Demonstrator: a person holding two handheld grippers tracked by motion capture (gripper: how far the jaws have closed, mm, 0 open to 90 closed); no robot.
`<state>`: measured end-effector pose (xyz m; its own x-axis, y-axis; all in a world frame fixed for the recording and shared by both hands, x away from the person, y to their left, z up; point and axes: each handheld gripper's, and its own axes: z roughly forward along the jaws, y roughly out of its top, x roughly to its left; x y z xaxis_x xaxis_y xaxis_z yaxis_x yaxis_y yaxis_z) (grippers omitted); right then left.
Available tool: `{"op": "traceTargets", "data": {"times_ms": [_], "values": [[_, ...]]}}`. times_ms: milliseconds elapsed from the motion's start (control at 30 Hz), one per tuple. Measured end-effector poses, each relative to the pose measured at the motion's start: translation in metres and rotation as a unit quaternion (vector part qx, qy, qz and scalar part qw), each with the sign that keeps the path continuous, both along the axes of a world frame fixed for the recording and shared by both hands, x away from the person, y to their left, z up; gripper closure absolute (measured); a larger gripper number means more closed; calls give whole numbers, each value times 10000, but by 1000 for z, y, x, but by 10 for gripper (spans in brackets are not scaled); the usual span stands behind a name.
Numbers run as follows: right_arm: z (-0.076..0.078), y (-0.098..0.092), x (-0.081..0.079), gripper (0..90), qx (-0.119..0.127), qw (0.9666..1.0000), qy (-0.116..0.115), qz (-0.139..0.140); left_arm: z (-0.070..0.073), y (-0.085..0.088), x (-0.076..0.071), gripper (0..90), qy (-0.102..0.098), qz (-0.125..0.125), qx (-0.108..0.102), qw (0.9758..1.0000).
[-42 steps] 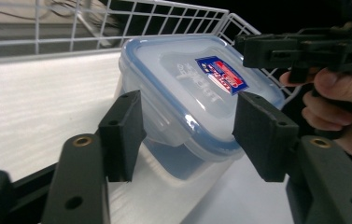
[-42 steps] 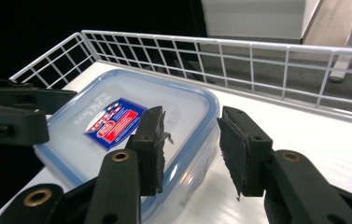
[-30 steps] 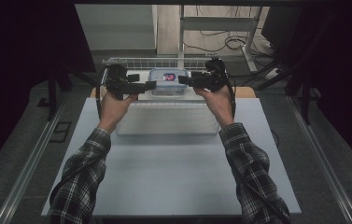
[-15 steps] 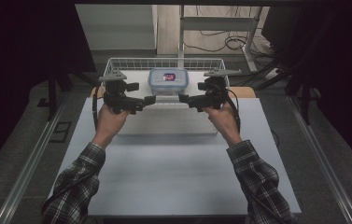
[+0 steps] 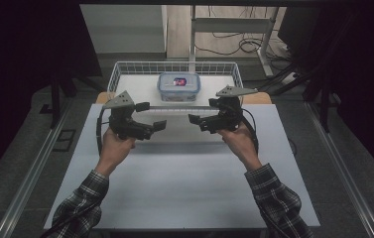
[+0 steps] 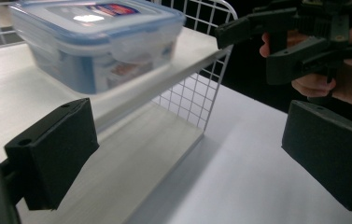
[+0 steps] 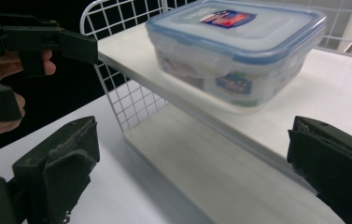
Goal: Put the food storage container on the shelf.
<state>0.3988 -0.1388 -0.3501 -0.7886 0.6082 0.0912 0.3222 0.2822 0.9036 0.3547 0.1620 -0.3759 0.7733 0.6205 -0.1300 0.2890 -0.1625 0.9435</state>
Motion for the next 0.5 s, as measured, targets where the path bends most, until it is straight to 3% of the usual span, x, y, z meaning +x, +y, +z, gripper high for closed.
{"op": "traceTargets", "data": {"times_ms": [133,500], "values": [[-7,5,-8,16,-44,10000,-61,45,-9,-5,-8,36,-42,1,194,9998],[-35,10,-23,7,-251,9995,-81,147,-42,-4,-24,34,42,86,229,9997]]}}
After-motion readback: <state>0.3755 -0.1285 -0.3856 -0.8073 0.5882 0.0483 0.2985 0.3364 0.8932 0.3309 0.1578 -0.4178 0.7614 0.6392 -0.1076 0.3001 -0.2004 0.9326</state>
